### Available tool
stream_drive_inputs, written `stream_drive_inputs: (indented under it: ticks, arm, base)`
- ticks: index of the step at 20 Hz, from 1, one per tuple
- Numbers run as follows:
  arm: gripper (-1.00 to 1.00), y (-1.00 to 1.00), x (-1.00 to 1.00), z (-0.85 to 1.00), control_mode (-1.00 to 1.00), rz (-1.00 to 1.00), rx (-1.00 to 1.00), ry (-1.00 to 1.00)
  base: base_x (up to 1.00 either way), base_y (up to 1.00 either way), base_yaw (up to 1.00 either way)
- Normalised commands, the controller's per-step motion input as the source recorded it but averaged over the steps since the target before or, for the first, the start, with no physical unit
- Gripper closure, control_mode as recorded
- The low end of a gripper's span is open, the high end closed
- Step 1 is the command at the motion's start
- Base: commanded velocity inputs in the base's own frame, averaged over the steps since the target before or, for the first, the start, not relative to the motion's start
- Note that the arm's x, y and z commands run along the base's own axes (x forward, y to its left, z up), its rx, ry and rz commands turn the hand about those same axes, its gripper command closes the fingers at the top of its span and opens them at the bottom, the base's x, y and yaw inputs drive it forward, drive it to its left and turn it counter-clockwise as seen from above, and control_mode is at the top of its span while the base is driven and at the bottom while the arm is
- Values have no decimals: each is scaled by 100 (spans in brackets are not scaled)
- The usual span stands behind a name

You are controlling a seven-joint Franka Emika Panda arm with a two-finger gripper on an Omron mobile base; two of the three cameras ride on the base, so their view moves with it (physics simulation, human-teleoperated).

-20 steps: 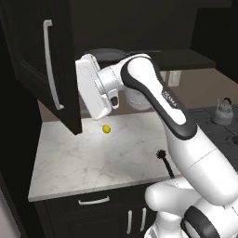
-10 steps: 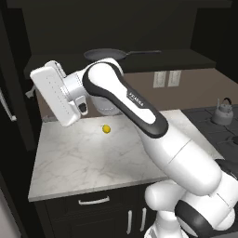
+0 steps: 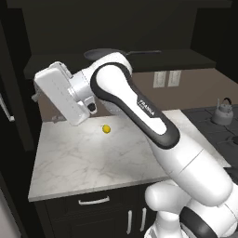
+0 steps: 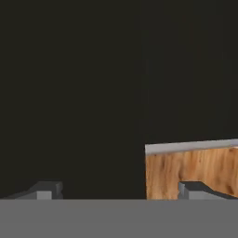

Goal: Pick the pan from the cabinet and place it on the stove. Then turn on the stove burner for the pan.

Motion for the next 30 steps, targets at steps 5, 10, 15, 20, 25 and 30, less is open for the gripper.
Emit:
stream_drive_inputs:
  ticks: [5, 10, 15, 20, 25, 30]
  arm:
    - [-100, -63, -23, 0, -100, -5, -6, -32]
    - [-100, -70, -1, 1, -100, -12, -4, -26]
    - [-100, -76, 0, 3, -100, -17, -4, -24]
    - [-100, -73, 12, 6, -100, -24, -5, -16]
    - [-100, -76, 27, 17, -100, -24, -5, -8]
    - [-100, -73, 31, 13, -100, -26, -3, -4]
  base:
    - [0, 0, 0]
    - [0, 0, 0]
    - [0, 0, 0]
    - [0, 0, 0]
    - [0, 0, 0]
    - [0, 0, 0]
